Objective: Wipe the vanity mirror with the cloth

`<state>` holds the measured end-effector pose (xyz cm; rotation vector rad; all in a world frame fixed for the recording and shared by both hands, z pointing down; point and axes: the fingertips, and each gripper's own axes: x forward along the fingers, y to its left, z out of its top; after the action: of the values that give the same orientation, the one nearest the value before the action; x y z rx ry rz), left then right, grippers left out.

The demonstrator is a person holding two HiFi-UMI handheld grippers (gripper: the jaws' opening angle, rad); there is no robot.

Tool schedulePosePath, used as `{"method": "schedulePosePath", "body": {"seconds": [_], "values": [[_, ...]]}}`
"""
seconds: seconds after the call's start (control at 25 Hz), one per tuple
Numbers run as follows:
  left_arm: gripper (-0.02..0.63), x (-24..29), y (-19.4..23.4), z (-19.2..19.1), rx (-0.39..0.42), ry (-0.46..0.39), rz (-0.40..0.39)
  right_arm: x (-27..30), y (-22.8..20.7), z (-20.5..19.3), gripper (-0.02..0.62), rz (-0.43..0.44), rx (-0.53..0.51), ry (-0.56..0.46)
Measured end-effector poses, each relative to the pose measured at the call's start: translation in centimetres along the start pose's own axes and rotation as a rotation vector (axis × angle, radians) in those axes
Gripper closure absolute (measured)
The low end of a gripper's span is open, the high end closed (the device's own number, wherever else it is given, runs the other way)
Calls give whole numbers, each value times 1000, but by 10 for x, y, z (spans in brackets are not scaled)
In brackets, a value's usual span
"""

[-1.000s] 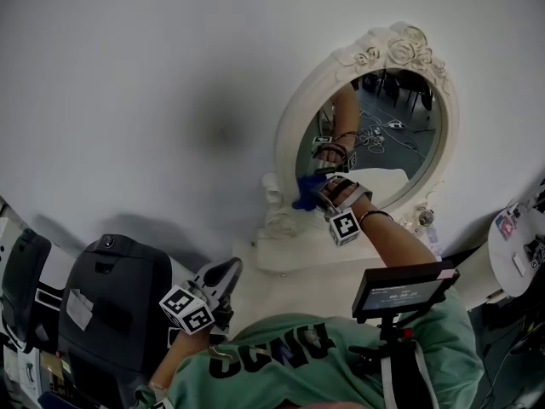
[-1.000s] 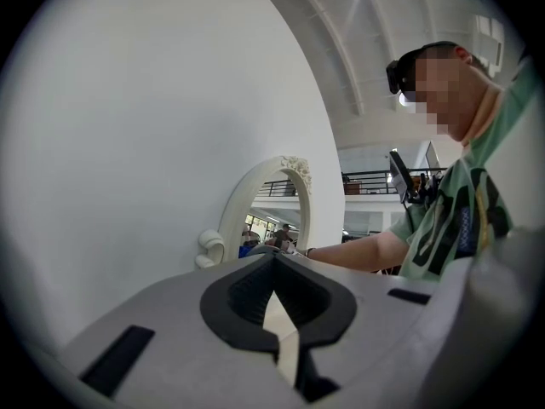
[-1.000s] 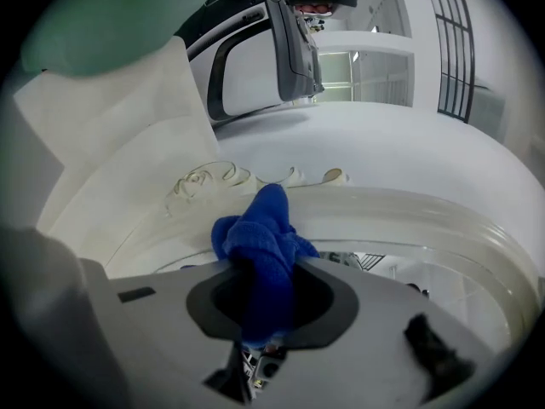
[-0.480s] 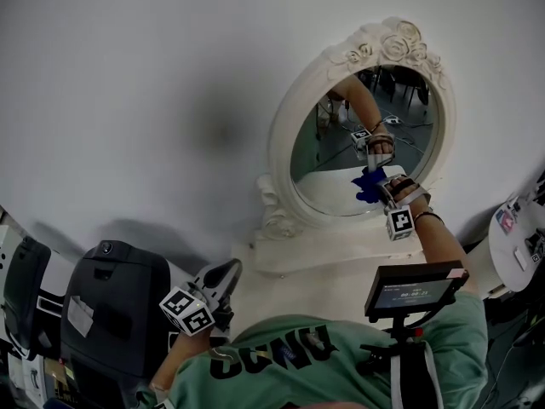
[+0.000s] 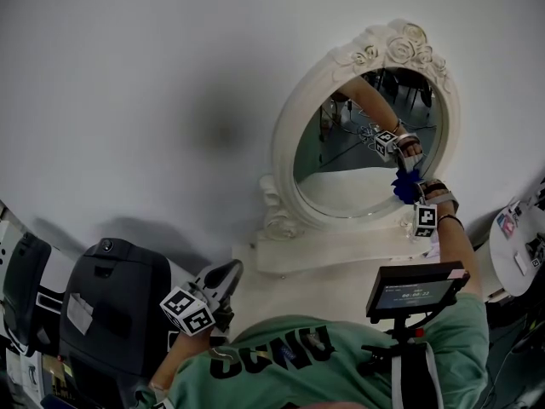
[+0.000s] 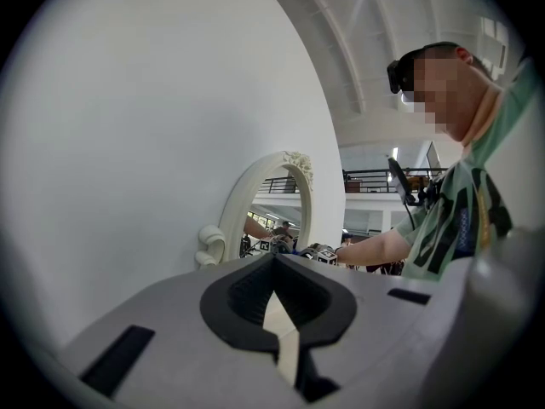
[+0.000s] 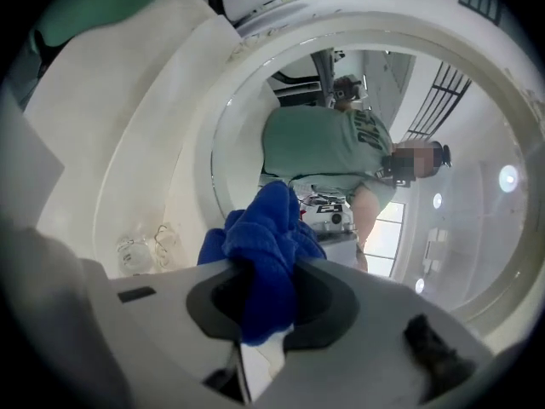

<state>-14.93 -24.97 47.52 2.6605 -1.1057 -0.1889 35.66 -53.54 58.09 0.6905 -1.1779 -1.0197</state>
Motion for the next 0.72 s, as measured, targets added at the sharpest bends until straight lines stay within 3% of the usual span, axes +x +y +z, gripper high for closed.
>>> {"method": "schedulePosePath", "body": {"seconds": [0.28,0.36,0.44,0.6,0.72], "values": [[600,0,-2,2,17,-5,-8,-1,-1,3,525,41,31,82],[600,-1,-3,3,9,-8,-7,-7,-3,21,525,36,32,49],[600,-3,-1,3,7,-10,-1,-17,-11,64,525,7,17,-65],[600,-2,-2,4,5,-12,-1,-46,-32,190,525,-48,-20,-365],[600,-2,-5,6,16,-14,-2,-63,-44,273,525,-89,-62,-523]]}}
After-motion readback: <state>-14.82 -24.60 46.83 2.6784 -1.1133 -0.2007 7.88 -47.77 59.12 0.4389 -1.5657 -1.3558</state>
